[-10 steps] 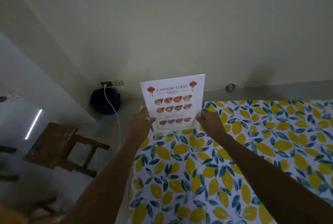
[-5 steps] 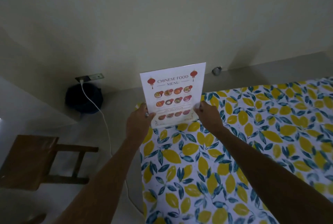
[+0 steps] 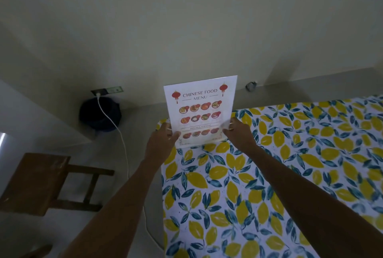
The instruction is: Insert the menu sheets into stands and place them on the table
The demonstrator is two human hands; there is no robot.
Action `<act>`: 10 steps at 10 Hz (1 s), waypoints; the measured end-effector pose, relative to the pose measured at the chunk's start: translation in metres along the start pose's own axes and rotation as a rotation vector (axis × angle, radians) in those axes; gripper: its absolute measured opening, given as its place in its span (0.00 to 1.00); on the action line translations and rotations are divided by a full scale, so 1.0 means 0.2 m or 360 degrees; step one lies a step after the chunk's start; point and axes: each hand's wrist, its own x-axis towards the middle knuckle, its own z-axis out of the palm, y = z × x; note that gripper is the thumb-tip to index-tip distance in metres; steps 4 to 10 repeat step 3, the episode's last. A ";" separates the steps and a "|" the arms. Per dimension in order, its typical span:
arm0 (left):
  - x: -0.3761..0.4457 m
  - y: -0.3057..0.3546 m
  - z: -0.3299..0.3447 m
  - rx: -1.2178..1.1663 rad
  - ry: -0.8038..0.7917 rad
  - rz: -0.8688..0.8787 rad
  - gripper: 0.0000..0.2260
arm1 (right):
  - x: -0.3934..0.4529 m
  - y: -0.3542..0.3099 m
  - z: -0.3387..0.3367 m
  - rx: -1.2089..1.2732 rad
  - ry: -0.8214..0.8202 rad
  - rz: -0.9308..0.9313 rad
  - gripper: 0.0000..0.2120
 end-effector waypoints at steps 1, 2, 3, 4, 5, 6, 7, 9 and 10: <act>-0.02 0.02 -0.01 0.0003 -0.0008 -0.0023 0.16 | 0.00 0.02 -0.01 0.0089 -0.0015 -0.0012 0.17; -0.06 0.03 -0.01 0.0021 -0.0009 -0.0080 0.20 | -0.03 0.04 -0.06 0.0171 -0.0045 0.0003 0.17; -0.10 0.04 0.02 0.0081 0.0040 -0.0188 0.20 | -0.04 0.10 -0.10 0.0253 -0.0051 0.0000 0.20; -0.10 0.04 0.02 0.0081 0.0040 -0.0188 0.20 | -0.04 0.10 -0.10 0.0253 -0.0051 0.0000 0.20; -0.10 0.04 0.02 0.0081 0.0040 -0.0188 0.20 | -0.04 0.10 -0.10 0.0253 -0.0051 0.0000 0.20; -0.10 0.04 0.02 0.0081 0.0040 -0.0188 0.20 | -0.04 0.10 -0.10 0.0253 -0.0051 0.0000 0.20; -0.10 0.04 0.02 0.0081 0.0040 -0.0188 0.20 | -0.04 0.10 -0.10 0.0253 -0.0051 0.0000 0.20; -0.10 0.04 0.02 0.0081 0.0040 -0.0188 0.20 | -0.04 0.10 -0.10 0.0253 -0.0051 0.0000 0.20; -0.10 0.04 0.02 0.0081 0.0040 -0.0188 0.20 | -0.04 0.10 -0.10 0.0253 -0.0051 0.0000 0.20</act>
